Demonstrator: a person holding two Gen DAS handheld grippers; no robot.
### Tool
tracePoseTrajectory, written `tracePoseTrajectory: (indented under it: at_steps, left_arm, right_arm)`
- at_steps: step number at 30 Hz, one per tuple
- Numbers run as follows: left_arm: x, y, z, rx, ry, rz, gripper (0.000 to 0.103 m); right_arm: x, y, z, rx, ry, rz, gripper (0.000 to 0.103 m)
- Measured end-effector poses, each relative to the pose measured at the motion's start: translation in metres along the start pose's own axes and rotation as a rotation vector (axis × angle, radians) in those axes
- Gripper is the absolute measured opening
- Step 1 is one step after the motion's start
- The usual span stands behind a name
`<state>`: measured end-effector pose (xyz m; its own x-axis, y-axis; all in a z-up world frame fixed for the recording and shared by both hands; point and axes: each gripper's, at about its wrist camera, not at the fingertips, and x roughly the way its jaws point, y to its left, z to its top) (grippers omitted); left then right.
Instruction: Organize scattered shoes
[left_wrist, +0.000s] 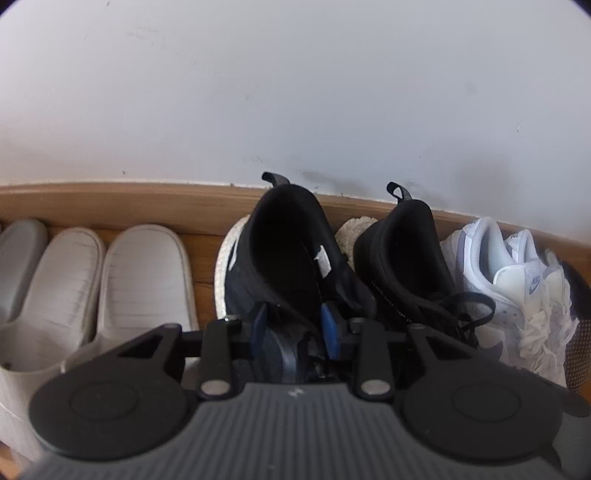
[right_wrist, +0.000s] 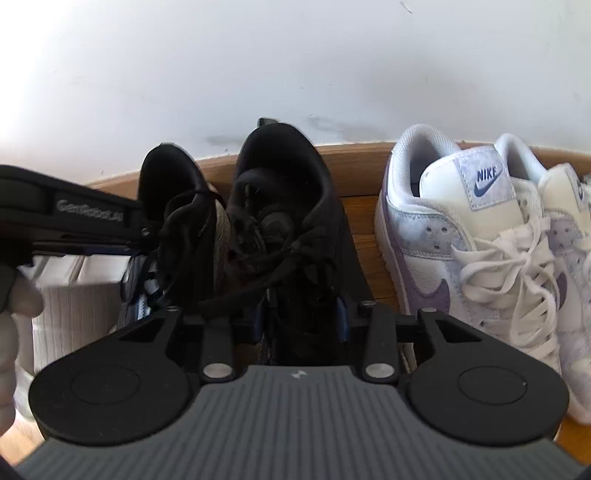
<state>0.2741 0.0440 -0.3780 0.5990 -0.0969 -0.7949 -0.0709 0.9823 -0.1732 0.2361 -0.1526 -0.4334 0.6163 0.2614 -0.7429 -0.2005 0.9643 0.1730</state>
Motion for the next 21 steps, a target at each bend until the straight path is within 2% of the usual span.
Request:
tracePoseTrajectory:
  at_steps: [1, 2, 3, 4, 6, 8, 10, 12, 13, 14, 15, 16, 17, 19, 21]
  left_arm:
    - [-0.008, 0.001, -0.001, 0.003, -0.001, 0.008, 0.038]
    - [-0.021, 0.004, -0.003, 0.014, -0.002, 0.012, 0.039]
    - [-0.035, 0.006, -0.005, 0.026, -0.003, 0.017, 0.044]
    - [-0.043, 0.008, -0.005, 0.037, -0.002, 0.029, 0.055]
    - [-0.088, 0.014, -0.013, 0.099, -0.026, 0.082, 0.068]
    - [-0.123, 0.018, -0.021, 0.146, -0.036, 0.128, 0.071]
    - [-0.158, 0.024, -0.026, 0.164, -0.028, 0.148, 0.072]
    - [-0.201, 0.035, -0.029, 0.14, -0.042, 0.141, 0.076]
    - [-0.212, 0.037, -0.03, 0.126, -0.048, 0.142, 0.079]
    - [-0.231, 0.039, -0.032, 0.108, -0.059, 0.135, 0.079]
    - [-0.25, 0.042, -0.034, 0.089, -0.07, 0.126, 0.079]
    - [-0.256, 0.042, -0.036, 0.079, -0.079, 0.123, 0.08]
    - [-0.269, 0.044, -0.041, 0.06, -0.107, 0.119, 0.081]
    - [-0.275, 0.043, -0.046, 0.046, -0.142, 0.125, 0.081]
    - [-0.273, 0.042, -0.048, 0.047, -0.122, 0.127, 0.081]
  right_arm:
    - [-0.004, -0.002, 0.002, 0.009, -0.007, 0.004, 0.064]
    - [-0.012, -0.005, 0.007, 0.003, -0.022, 0.023, 0.066]
    - [-0.026, -0.005, 0.01, -0.029, -0.064, 0.045, 0.066]
    - [-0.038, -0.005, 0.014, -0.058, -0.105, 0.067, 0.072]
    - [-0.055, 0.002, 0.024, -0.12, -0.176, 0.137, 0.08]
    - [-0.053, 0.02, 0.043, -0.172, -0.187, 0.171, 0.082]
    - [-0.035, 0.04, 0.064, -0.16, -0.143, 0.148, 0.085]
    - [0.011, 0.063, 0.083, -0.163, 0.048, 0.16, 0.085]
    - [0.024, 0.067, 0.084, -0.163, 0.095, 0.127, 0.084]
    - [0.044, 0.072, 0.085, -0.17, 0.149, 0.07, 0.074]
    - [0.052, 0.074, 0.084, -0.197, 0.121, 0.033, 0.062]
    - [0.06, 0.076, 0.084, -0.224, 0.095, 0.003, 0.046]
    - [0.06, 0.077, 0.084, -0.248, 0.081, 0.015, 0.041]
    - [0.058, 0.07, 0.086, -0.204, 0.08, 0.031, 0.033]
    - [0.046, 0.071, 0.085, -0.222, 0.064, 0.041, 0.034]
